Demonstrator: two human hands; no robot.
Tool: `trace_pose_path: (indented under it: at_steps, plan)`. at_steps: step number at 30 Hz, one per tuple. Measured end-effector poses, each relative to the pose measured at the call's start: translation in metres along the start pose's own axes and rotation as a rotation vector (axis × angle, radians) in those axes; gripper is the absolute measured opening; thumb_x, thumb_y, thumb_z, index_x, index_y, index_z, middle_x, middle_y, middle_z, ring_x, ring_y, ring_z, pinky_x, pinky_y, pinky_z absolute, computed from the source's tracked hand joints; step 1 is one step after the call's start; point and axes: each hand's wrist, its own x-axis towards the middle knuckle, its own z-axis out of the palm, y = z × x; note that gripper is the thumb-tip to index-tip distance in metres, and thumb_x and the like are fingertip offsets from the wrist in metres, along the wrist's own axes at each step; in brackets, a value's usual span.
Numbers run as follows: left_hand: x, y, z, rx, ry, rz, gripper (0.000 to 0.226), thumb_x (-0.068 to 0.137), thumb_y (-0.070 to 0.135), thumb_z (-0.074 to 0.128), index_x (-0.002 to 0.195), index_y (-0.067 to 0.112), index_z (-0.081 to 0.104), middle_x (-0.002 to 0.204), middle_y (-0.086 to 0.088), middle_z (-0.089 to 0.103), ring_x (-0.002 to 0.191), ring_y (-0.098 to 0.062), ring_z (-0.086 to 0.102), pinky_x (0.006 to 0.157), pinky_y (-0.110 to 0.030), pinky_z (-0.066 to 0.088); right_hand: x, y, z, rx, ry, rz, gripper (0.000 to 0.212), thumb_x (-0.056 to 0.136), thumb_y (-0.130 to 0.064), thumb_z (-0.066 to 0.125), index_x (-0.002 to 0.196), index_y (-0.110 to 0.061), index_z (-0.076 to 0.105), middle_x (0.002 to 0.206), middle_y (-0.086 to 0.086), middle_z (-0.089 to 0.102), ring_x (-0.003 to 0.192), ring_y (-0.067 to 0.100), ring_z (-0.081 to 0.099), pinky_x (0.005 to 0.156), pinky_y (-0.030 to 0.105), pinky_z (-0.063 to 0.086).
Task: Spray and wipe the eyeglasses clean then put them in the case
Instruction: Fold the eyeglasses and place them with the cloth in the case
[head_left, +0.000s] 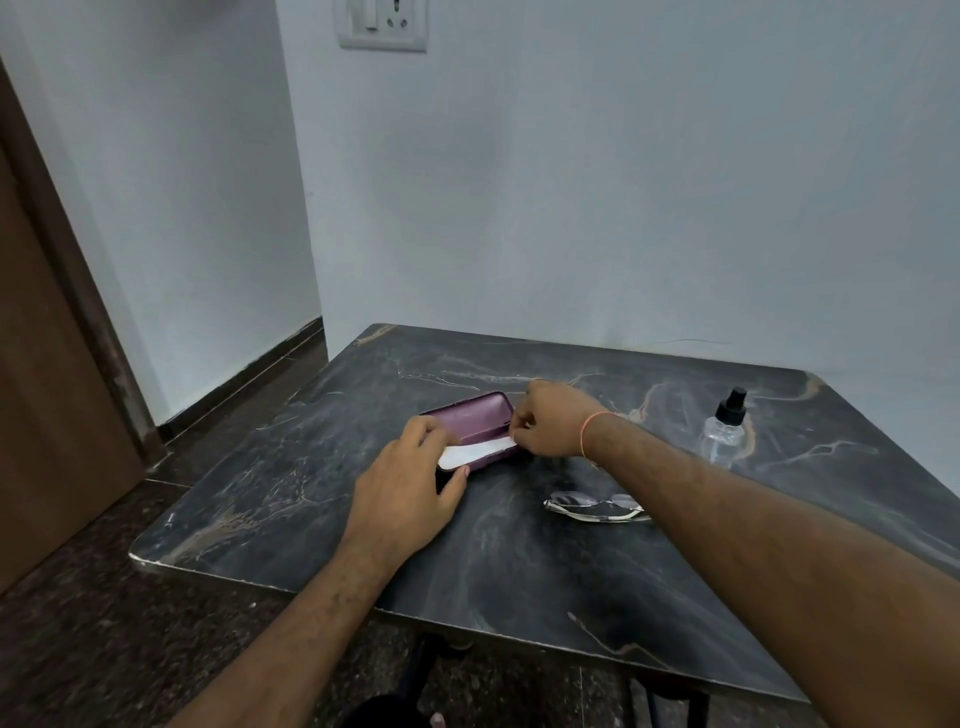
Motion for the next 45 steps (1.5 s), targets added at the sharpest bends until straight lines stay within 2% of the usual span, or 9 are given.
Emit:
trace_pose_path:
  at_steps: [3,9,16,19,23,27,32,37,45]
  plan:
    - [0.003,-0.002,0.002,-0.013,-0.039,0.07,0.037,0.105,0.044,0.062,0.141,0.043,0.062,0.142,0.026,0.052,0.112,-0.005,0.062,0.081,-0.026,0.057,-0.007,0.001,-0.002,-0.041,-0.026,-0.008,0.034,0.101,-0.045,0.054,0.111,-0.026,0.081,0.112,0.002,0.058,0.102,0.022,0.063,0.094,0.04,0.054]
    - [0.005,-0.006,0.006,0.019,-0.065,0.019,0.027,0.107,0.046,0.056,0.123,0.04,0.077,0.124,0.025,0.062,0.105,-0.005,0.058,0.081,-0.028,0.056,-0.016,0.008,-0.003,-0.041,-0.034,0.014,0.034,0.101,-0.047,0.052,0.116,-0.034,0.08,0.119,0.0,0.058,0.111,0.025,0.064,0.099,0.044,0.053]
    - [0.005,-0.006,0.006,0.03,-0.077,0.007,0.028,0.108,0.051,0.056,0.126,0.045,0.076,0.12,0.026,0.066,0.102,-0.005,0.056,0.079,-0.027,0.054,-0.024,0.009,-0.005,-0.212,-0.181,-0.035,0.052,0.098,-0.037,0.036,0.143,-0.038,0.062,0.137,0.004,0.053,0.131,0.03,0.053,0.112,0.053,0.043]
    - [0.006,-0.008,0.007,0.027,-0.08,0.006,0.028,0.108,0.051,0.056,0.128,0.046,0.075,0.117,0.026,0.064,0.102,-0.005,0.056,0.08,-0.03,0.056,-0.029,0.011,-0.003,-0.277,-0.182,-0.053,0.057,0.096,-0.041,0.031,0.149,-0.038,0.053,0.138,0.005,0.049,0.135,0.031,0.046,0.112,0.059,0.041]
    - [0.006,-0.009,0.008,0.027,-0.08,0.011,0.028,0.109,0.048,0.056,0.13,0.044,0.075,0.118,0.025,0.063,0.103,-0.006,0.056,0.079,-0.028,0.053,-0.041,0.012,0.0,-0.221,-0.066,-0.082,0.055,0.102,-0.04,0.037,0.155,-0.038,0.047,0.134,0.003,0.05,0.131,0.028,0.047,0.108,0.053,0.046]
    - [0.007,-0.01,0.009,0.019,-0.063,0.01,0.028,0.108,0.049,0.059,0.13,0.043,0.075,0.12,0.025,0.06,0.107,-0.004,0.058,0.081,-0.028,0.056,-0.049,0.013,-0.001,-0.198,0.044,-0.115,0.047,0.103,-0.038,0.041,0.146,-0.037,0.061,0.125,0.003,0.056,0.124,0.027,0.054,0.092,0.038,0.042]
    - [0.007,-0.009,0.007,0.012,-0.047,0.031,0.032,0.106,0.047,0.063,0.136,0.04,0.073,0.126,0.022,0.059,0.108,-0.004,0.061,0.084,-0.027,0.058,-0.068,0.022,-0.001,-0.034,0.101,-0.068,0.047,0.101,-0.037,0.045,0.145,-0.044,0.061,0.126,-0.002,0.059,0.123,0.025,0.057,0.096,0.038,0.049]
    - [0.006,-0.007,0.005,0.004,-0.045,0.037,0.038,0.104,0.045,0.066,0.142,0.038,0.069,0.135,0.019,0.056,0.097,-0.003,0.061,0.077,-0.029,0.058,-0.108,0.041,-0.003,0.053,0.171,-0.065,0.036,0.097,-0.048,0.061,0.131,-0.04,0.072,0.108,-0.01,0.06,0.102,0.013,0.063,0.082,0.032,0.051]
    - [0.001,-0.006,0.001,-0.028,-0.011,0.041,0.025,0.1,0.044,0.072,0.124,0.039,0.079,0.13,0.022,0.053,0.094,-0.004,0.064,0.07,-0.033,0.062,-0.162,0.048,0.015,0.058,0.31,-0.01,0.025,0.091,-0.058,0.069,0.098,-0.035,0.076,0.091,-0.016,0.057,0.085,0.007,0.06,0.072,0.032,0.052]
